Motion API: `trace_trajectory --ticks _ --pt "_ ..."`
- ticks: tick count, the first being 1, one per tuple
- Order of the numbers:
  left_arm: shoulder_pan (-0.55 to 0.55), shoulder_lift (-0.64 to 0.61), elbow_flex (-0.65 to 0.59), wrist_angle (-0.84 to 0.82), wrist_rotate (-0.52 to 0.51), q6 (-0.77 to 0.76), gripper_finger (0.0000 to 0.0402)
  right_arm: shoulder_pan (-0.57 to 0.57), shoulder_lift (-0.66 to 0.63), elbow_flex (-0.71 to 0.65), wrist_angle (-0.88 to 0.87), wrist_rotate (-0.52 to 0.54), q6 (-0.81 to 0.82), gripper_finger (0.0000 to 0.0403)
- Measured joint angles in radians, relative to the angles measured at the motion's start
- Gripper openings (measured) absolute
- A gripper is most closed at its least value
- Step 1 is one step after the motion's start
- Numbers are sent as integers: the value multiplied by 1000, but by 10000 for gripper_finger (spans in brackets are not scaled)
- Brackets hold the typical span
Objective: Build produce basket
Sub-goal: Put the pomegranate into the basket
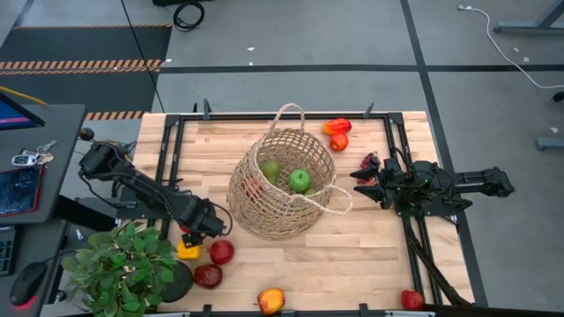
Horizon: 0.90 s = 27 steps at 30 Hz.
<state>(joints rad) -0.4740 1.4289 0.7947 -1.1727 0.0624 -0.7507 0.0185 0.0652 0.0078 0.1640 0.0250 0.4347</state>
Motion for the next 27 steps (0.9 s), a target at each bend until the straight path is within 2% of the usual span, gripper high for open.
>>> trace_trajectory --ticks 4,13,27 --pt "0 30 2 -5 16 27 373 0 0 0 0 0 0 284" --pt "0 40 25 -23 11 33 334 0 0 0 0 0 0 284" --pt "0 40 127 -170 -9 24 330 0 0 0 0 0 0 284"
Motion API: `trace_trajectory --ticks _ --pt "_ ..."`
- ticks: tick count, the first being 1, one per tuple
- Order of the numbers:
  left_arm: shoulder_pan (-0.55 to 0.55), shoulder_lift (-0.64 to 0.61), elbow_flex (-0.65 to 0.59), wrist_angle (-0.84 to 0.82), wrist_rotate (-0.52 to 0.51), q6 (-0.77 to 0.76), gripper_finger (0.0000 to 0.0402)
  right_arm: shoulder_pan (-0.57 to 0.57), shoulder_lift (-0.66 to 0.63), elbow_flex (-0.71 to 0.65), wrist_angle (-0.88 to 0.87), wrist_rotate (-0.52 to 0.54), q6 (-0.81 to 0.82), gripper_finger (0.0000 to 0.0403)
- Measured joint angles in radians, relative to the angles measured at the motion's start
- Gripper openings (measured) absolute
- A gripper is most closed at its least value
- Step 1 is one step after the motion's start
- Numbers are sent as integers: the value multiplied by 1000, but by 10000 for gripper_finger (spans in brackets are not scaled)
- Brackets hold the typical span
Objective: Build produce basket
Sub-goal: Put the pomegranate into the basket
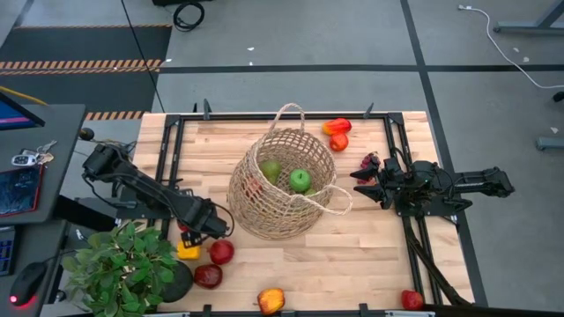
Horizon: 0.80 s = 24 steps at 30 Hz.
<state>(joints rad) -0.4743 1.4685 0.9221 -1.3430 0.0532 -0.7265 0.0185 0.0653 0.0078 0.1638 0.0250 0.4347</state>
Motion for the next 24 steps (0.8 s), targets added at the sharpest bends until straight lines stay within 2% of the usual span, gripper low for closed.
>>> trace_trajectory --ticks 9,19,24 --pt "0 -1 123 -128 -120 -11 330 0 0 0 0 0 0 284" --pt "0 -2 276 -150 -468 -7 331 0 0 0 0 0 0 284" --pt "27 -3 381 -87 -523 15 331 0 0 0 0 0 0 284"
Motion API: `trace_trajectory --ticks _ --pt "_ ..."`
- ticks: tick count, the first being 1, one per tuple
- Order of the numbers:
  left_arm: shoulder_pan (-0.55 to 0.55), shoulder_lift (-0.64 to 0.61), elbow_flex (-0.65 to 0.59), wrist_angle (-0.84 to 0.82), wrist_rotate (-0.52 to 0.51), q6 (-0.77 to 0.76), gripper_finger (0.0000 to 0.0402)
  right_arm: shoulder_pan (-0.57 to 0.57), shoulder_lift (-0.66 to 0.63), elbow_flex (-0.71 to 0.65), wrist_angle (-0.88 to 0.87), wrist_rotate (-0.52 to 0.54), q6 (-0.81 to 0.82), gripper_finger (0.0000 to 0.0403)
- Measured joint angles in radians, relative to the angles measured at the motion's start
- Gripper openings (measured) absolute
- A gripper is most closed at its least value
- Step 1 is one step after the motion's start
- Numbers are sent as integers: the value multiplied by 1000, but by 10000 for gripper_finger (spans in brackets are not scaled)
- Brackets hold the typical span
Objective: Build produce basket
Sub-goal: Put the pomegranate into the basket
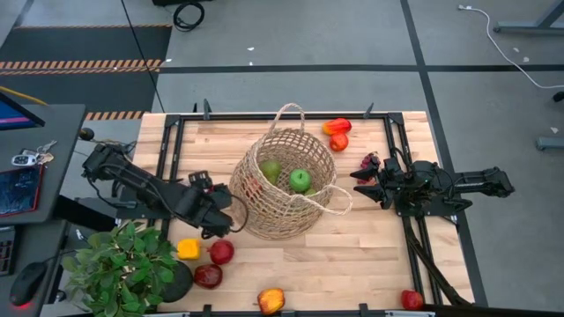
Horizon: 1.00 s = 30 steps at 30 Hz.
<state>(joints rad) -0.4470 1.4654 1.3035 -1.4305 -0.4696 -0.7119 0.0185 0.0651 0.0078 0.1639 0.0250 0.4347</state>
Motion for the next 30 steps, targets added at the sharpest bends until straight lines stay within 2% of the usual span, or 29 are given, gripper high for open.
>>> trace_trajectory --ticks 17,23,30 --pt "95 -1 473 248 22 148 332 0 0 0 0 0 0 284" --pt "127 -1 567 420 76 271 332 0 0 0 0 0 0 284" --pt "150 -2 623 563 128 376 332 0 0 0 0 0 0 284"
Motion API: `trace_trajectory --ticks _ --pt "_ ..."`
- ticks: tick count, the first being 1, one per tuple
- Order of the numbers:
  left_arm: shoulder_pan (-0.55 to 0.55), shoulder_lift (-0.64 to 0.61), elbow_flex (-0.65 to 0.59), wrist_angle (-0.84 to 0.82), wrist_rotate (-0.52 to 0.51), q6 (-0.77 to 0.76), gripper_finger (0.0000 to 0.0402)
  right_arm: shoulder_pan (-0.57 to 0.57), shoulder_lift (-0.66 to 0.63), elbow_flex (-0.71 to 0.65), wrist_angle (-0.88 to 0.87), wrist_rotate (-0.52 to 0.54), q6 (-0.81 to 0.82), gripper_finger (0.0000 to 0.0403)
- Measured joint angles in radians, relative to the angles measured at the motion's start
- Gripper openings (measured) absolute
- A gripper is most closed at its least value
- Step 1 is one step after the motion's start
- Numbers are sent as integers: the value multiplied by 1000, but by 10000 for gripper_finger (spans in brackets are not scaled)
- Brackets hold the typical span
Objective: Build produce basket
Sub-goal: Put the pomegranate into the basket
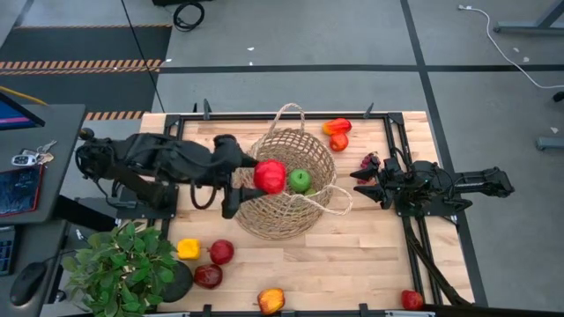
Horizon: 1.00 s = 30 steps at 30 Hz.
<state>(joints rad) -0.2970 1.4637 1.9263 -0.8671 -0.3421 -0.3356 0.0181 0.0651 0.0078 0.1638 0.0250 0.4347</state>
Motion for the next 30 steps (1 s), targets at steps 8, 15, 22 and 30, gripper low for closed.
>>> trace_trajectory --ticks 8,15,22,30 --pt "3 2 0 79 7 86 332 0 0 0 0 0 0 284" --pt "5 9 0 84 -23 312 332 0 0 0 0 0 0 284" --pt "31 27 -2 82 -121 759 332 0 0 0 0 0 0 284" --pt "101 78 -2 84 -145 1331 332 0 0 0 0 0 0 284"
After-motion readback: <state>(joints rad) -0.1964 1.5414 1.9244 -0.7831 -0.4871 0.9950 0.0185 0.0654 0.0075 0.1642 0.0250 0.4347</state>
